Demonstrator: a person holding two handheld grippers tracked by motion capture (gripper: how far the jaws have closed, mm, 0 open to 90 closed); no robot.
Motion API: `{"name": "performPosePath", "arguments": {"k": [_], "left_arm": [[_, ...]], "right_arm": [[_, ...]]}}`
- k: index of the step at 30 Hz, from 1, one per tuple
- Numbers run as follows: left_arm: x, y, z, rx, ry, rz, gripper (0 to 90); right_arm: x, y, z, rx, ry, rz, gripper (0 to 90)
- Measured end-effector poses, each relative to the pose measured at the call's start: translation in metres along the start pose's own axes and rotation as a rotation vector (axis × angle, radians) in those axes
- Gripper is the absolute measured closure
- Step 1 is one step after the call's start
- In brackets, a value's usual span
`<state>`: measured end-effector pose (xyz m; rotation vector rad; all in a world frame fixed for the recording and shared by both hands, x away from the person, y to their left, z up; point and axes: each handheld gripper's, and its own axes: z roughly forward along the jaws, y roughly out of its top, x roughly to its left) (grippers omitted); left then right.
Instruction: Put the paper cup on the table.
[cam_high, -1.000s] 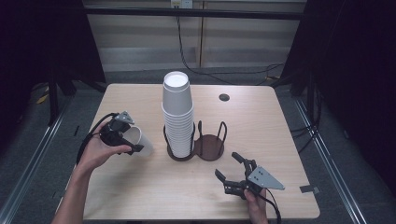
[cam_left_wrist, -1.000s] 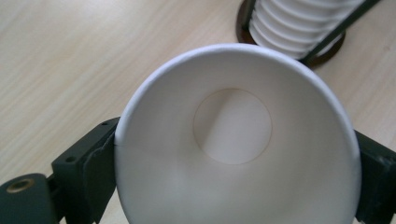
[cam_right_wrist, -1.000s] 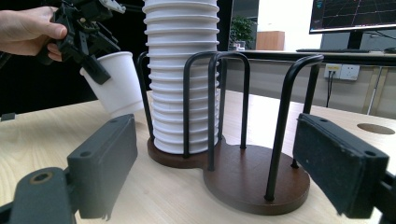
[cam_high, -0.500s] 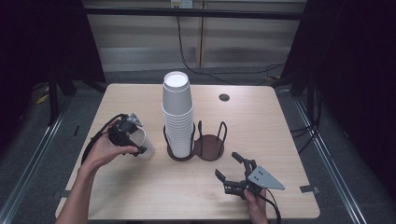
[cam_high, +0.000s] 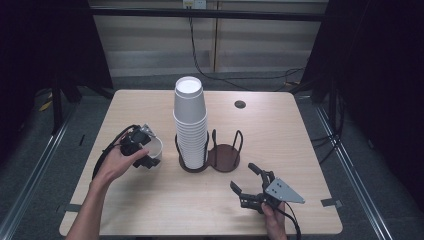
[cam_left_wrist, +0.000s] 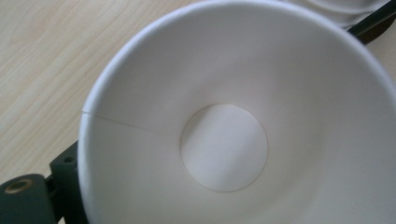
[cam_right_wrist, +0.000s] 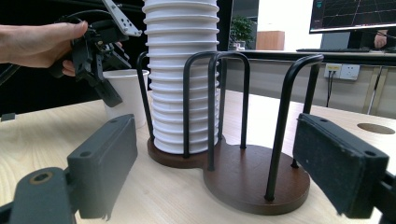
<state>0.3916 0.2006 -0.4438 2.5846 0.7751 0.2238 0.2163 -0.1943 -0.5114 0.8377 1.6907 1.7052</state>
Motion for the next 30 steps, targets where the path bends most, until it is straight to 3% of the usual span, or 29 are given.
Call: {"name": "performPosePath", "arguments": {"k": [3, 8, 14, 18, 21, 24, 27, 30], "left_arm": [[0.000, -0.001, 0.000, -0.002, 0.000, 0.008, 10.4], [-0.002, -0.005, 0.004, -0.014, 0.000, -0.023, 8.2], [-0.003, -0.009, 0.005, -0.035, 0.016, -0.019, 7.7], [-0.007, -0.014, 0.003, -0.020, 0.043, -0.024, 11.0], [-0.007, -0.019, 0.003, -0.046, 0.034, -0.028, 15.0], [-0.010, -0.024, 0.003, -0.040, 0.035, -0.022, 15.8], [-0.015, -0.031, -0.001, -0.089, 0.055, -0.054, 15.9], [-0.015, -0.037, -0.004, -0.099, 0.059, -0.062, 15.9]], "right_arm": [[0.000, 0.000, 0.000, 0.000, 0.000, 0.000, 13.5], [0.000, 0.000, 0.000, 0.000, 0.000, 0.000, 13.4], [0.000, 0.000, 0.000, -0.001, -0.001, -0.001, 13.4], [0.000, 0.000, 0.000, -0.001, 0.000, -0.001, 13.4], [0.000, 0.000, 0.000, -0.001, 0.000, -0.001, 13.3], [0.000, 0.000, 0.000, -0.001, 0.000, -0.002, 13.3], [0.000, 0.000, 0.000, -0.001, 0.000, -0.001, 13.4], [0.000, 0.000, 0.000, -0.001, 0.000, -0.001, 13.4]]}}
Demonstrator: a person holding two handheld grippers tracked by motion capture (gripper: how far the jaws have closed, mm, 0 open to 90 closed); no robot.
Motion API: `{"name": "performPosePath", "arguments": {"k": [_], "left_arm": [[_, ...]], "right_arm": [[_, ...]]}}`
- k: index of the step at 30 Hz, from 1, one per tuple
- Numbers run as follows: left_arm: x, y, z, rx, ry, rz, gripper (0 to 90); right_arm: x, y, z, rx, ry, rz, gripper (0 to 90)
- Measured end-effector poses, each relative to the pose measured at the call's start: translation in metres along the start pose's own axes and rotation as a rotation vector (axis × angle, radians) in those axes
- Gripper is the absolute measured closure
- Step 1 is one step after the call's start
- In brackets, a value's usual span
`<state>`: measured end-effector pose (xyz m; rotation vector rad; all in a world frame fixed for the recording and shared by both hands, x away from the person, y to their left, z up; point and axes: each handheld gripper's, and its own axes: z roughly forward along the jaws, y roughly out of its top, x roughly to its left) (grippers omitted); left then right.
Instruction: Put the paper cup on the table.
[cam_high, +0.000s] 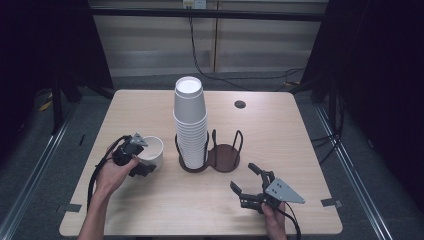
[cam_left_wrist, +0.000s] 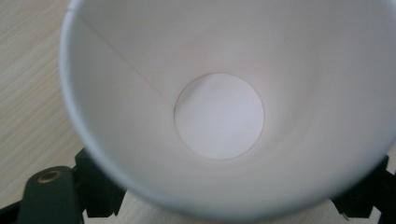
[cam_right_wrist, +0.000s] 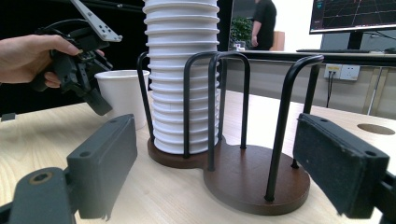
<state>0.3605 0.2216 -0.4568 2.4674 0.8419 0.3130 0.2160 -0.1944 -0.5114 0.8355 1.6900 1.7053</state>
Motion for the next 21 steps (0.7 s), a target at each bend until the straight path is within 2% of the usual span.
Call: {"name": "performPosePath", "arguments": {"k": [5, 6, 7, 10, 11, 14, 18, 21], "left_arm": [[0.001, -0.011, -0.012, -0.087, -0.003, -0.026, 15.9], [0.002, -0.014, -0.015, -0.129, -0.015, -0.026, 15.9], [0.002, -0.016, -0.017, -0.147, -0.035, -0.042, 15.9], [0.003, -0.022, -0.023, -0.191, -0.004, -0.061, 15.9], [0.004, -0.026, -0.026, -0.223, -0.007, -0.083, 15.7], [0.003, -0.034, -0.034, -0.300, -0.006, -0.107, 15.8], [-0.004, -0.040, -0.038, -0.374, -0.001, -0.127, 15.8], [-0.009, -0.045, -0.039, -0.429, 0.002, -0.169, 16.3]], "right_arm": [[0.000, 0.000, 0.000, 0.000, 0.000, 0.000, 13.4], [0.000, 0.000, 0.000, 0.000, 0.000, 0.000, 13.4], [0.000, 0.000, 0.000, 0.000, 0.001, 0.000, 13.3], [0.000, 0.000, 0.000, 0.000, 0.001, 0.000, 13.3], [0.000, 0.000, 0.000, 0.000, 0.001, 0.000, 13.3], [0.000, 0.000, 0.000, 0.000, 0.003, 0.001, 13.3], [0.000, 0.000, 0.000, 0.000, 0.004, 0.001, 13.3], [0.000, 0.000, 0.000, 0.001, 0.005, 0.001, 13.3]]}}
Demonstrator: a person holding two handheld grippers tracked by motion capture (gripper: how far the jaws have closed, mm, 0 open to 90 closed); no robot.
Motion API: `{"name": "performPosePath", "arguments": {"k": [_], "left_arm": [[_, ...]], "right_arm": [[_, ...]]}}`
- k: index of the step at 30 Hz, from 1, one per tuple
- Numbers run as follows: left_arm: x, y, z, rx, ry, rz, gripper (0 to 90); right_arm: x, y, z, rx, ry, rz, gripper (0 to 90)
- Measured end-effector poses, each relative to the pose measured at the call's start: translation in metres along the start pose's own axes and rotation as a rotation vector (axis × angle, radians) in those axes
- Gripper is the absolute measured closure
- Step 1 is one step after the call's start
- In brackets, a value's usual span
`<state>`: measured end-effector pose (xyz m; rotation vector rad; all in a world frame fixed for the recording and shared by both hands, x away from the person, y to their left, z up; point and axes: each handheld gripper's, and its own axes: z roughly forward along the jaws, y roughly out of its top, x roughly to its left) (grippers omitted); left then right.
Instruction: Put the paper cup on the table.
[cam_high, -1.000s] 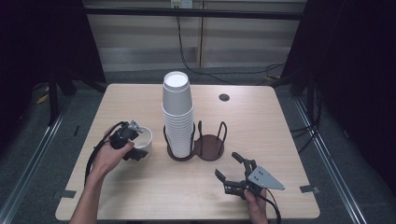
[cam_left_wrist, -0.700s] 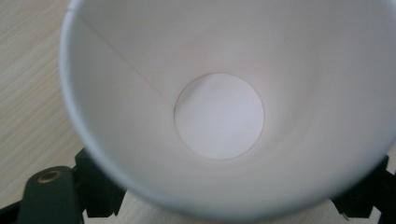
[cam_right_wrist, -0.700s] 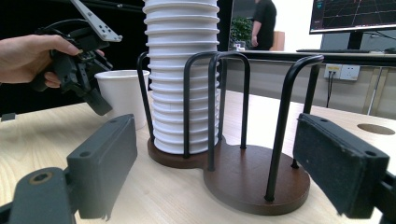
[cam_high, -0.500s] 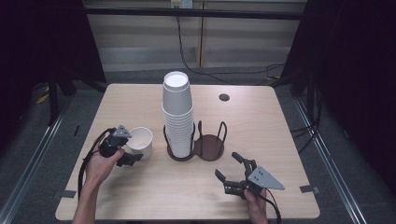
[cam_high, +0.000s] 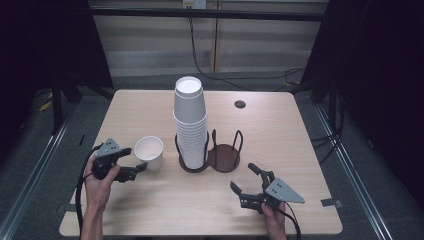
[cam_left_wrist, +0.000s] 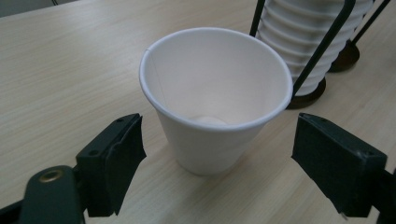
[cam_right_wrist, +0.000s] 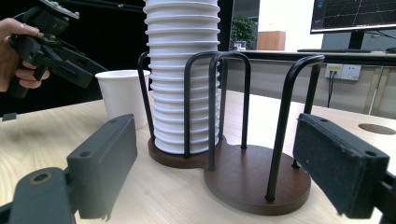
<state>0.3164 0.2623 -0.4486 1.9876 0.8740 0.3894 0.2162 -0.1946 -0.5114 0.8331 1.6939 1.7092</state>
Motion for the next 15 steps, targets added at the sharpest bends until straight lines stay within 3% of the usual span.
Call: {"name": "performPosePath", "arguments": {"k": [3, 5, 7, 10, 12, 15], "left_arm": [[-0.003, -0.005, -0.003, -0.058, -0.024, -0.033, 15.8], [-0.007, -0.007, -0.005, -0.087, -0.009, -0.058, 15.8], [-0.011, -0.009, -0.008, -0.114, 0.011, -0.060, 15.9], [-0.017, -0.012, -0.012, -0.187, -0.010, -0.074, 15.9], [-0.021, -0.013, -0.013, -0.205, 0.007, -0.067, 15.9], [-0.029, -0.015, -0.014, -0.230, -0.011, -0.067, 15.8]], "right_arm": [[0.000, 0.000, 0.000, -0.001, -0.002, -0.001, 13.3], [0.000, 0.000, 0.000, -0.001, -0.002, -0.001, 13.3], [0.000, 0.000, 0.000, -0.001, -0.002, -0.001, 13.3], [0.000, 0.000, 0.000, -0.001, -0.002, -0.001, 13.3], [0.000, 0.000, 0.000, -0.001, -0.002, -0.001, 13.3], [0.000, 0.000, 0.000, -0.001, -0.002, -0.001, 13.3]]}}
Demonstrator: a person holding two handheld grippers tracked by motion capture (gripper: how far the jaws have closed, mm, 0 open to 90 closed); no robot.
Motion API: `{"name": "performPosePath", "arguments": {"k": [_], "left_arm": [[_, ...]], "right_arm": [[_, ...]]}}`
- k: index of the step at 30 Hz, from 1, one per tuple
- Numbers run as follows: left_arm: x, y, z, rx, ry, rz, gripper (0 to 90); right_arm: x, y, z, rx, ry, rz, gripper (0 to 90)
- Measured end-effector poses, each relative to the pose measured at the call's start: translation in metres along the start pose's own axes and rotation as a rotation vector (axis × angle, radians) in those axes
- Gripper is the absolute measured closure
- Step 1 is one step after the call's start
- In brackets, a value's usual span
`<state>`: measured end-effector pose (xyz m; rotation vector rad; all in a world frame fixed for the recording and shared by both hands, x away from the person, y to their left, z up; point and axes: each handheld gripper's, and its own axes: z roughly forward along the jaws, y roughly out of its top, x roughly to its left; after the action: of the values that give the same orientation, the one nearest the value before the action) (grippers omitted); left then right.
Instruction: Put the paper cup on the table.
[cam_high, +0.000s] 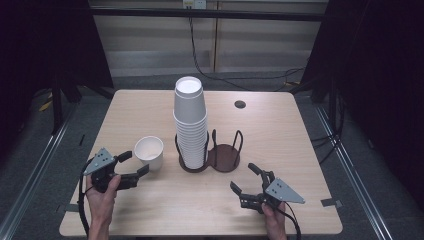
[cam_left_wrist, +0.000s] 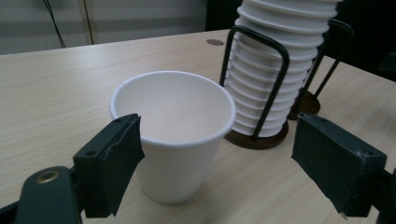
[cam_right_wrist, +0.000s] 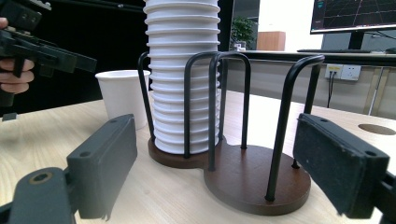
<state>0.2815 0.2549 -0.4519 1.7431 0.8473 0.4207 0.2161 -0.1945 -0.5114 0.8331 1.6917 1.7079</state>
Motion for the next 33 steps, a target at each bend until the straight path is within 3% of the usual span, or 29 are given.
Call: {"name": "performPosePath", "arguments": {"k": [2, 5, 10, 15, 21, 23, 33], "left_arm": [[-0.006, -0.001, -0.003, -0.015, 0.020, 0.029, 15.8], [-0.014, -0.005, -0.003, -0.054, -0.002, 0.003, 15.7], [-0.027, -0.013, 0.004, -0.059, -0.019, 0.000, 15.7], [-0.041, -0.023, 0.008, -0.119, -0.025, 0.007, 15.7], [-0.056, -0.028, 0.018, -0.156, -0.045, 0.025, 15.7], [-0.062, -0.029, 0.020, -0.161, -0.057, -0.004, 15.8], [-0.080, -0.039, 0.039, -0.222, -0.073, 0.006, 15.7]], "right_arm": [[0.000, 0.000, 0.000, 0.000, 0.000, 0.000, 13.3], [0.000, 0.000, 0.000, 0.000, 0.000, 0.000, 13.3], [0.000, 0.000, 0.000, 0.000, 0.000, 0.000, 13.3], [0.000, 0.000, 0.000, -0.001, 0.001, -0.001, 13.3], [0.000, 0.000, 0.000, 0.000, 0.001, 0.000, 13.3], [0.000, 0.000, 0.000, 0.000, 0.001, 0.000, 13.3], [0.000, 0.000, 0.000, 0.000, 0.001, 0.000, 13.3]]}}
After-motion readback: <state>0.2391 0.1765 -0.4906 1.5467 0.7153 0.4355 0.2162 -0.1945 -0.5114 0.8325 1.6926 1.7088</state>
